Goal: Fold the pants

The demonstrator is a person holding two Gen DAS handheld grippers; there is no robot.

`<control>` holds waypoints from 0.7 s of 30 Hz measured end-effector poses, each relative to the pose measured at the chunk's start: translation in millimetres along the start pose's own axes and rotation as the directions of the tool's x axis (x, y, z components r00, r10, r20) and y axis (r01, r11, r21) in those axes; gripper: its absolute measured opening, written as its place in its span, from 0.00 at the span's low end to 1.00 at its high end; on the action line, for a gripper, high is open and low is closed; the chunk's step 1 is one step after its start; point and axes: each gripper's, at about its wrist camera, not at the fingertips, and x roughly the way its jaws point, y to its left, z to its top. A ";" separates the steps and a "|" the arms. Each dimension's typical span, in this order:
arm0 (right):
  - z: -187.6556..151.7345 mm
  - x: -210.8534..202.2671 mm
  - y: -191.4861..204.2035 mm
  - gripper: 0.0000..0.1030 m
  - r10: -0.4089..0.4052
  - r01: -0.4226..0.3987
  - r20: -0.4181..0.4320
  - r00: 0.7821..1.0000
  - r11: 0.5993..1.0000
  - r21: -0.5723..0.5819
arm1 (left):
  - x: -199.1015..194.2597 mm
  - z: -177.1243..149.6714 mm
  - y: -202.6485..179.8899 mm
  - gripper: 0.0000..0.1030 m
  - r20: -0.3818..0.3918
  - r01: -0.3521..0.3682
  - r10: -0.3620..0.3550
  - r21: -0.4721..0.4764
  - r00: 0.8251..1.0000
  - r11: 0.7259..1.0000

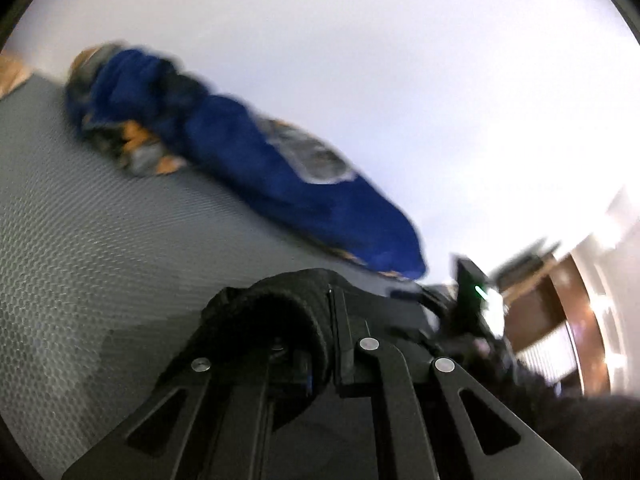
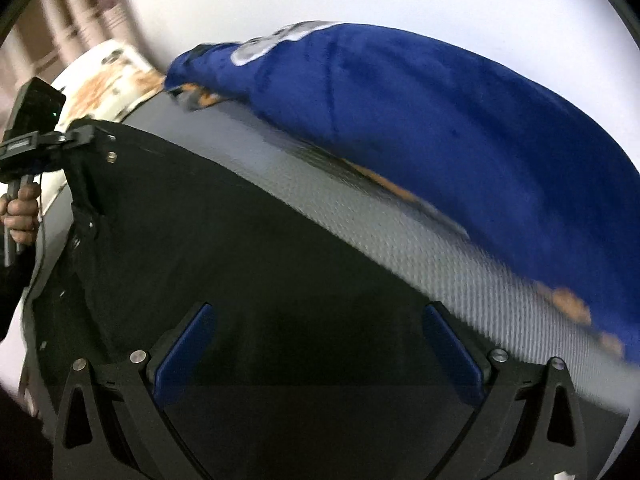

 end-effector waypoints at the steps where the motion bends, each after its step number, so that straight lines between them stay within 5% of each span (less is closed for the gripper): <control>1: 9.2 3.8 -3.8 1.00 0.019 -0.019 -0.024 1.000 0.999 -0.026 | -6.9 -2.8 -6.6 0.06 0.011 0.006 -0.007 0.029 1.000 1.000; 7: 36.4 31.9 -5.1 1.00 0.129 -0.164 -0.203 0.971 0.973 -0.166 | -23.7 -11.8 -23.9 0.06 0.004 0.101 -0.101 0.071 0.995 0.992; 10: 41.6 42.5 -8.1 0.97 0.198 -0.264 -0.301 0.933 0.944 -0.198 | -44.1 -11.1 -19.1 0.06 0.003 0.106 -0.107 0.069 0.994 0.992; 12: 39.7 46.2 -18.0 0.87 0.221 -0.300 -0.346 0.912 0.934 -0.194 | -48.4 -11.5 -19.4 0.06 0.002 0.100 -0.100 0.075 0.995 0.992; 14: 39.1 54.5 -27.7 0.65 0.206 -0.296 -0.389 0.898 0.936 -0.188 | -53.6 -14.2 -20.0 0.06 -0.004 0.090 -0.090 0.073 0.996 0.993; 16: 33.9 59.6 -35.9 0.59 0.193 -0.292 -0.417 0.888 0.938 -0.187 | -54.7 -14.3 -19.9 0.06 -0.006 0.074 -0.074 0.073 0.997 0.995; 21: 31.6 54.7 -43.6 0.36 0.190 -0.277 -0.401 0.896 0.946 -0.170 | -56.5 -13.2 -21.0 0.06 -0.017 0.043 -0.042 0.069 0.999 0.997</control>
